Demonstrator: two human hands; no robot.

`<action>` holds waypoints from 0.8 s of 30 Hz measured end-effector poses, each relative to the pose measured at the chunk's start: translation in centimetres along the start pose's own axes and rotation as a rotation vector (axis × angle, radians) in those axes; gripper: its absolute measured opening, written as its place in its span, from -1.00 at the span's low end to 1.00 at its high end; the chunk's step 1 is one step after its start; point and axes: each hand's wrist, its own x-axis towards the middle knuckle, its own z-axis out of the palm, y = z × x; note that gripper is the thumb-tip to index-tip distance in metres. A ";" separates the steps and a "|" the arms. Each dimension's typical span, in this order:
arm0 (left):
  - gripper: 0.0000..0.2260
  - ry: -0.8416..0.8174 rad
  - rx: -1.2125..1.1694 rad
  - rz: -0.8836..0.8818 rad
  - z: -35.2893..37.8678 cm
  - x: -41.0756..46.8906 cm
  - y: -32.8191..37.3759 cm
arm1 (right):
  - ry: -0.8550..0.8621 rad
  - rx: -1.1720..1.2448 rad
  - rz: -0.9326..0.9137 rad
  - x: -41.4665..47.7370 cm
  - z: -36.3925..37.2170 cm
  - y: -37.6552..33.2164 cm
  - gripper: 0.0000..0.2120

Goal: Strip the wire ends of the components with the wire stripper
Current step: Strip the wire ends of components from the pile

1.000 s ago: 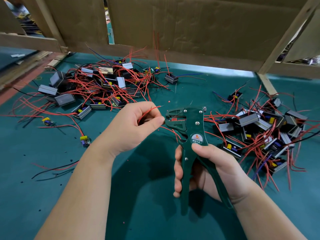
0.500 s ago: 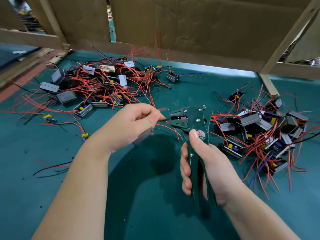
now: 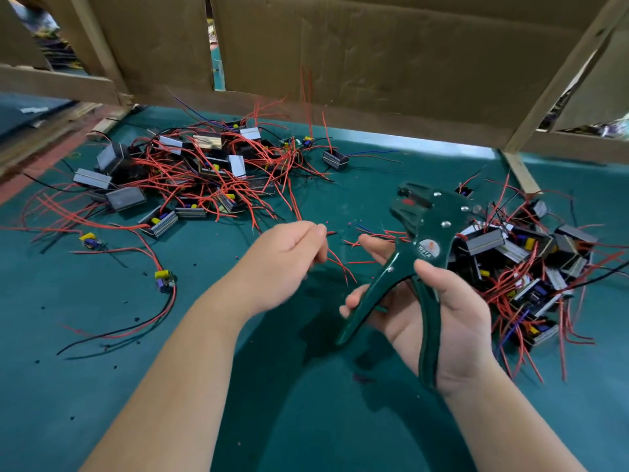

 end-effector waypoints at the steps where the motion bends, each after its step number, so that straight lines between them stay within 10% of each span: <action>1: -0.63 -0.012 0.003 0.005 0.4 0.0 0.1 | -0.038 -0.014 0.026 0.0 0.2 0.2 -0.26; 24: -0.71 -0.616 -0.003 -0.175 -1.4 -1.3 1.2 | 0.052 0.017 -0.011 0.3 0.6 -0.1 -0.26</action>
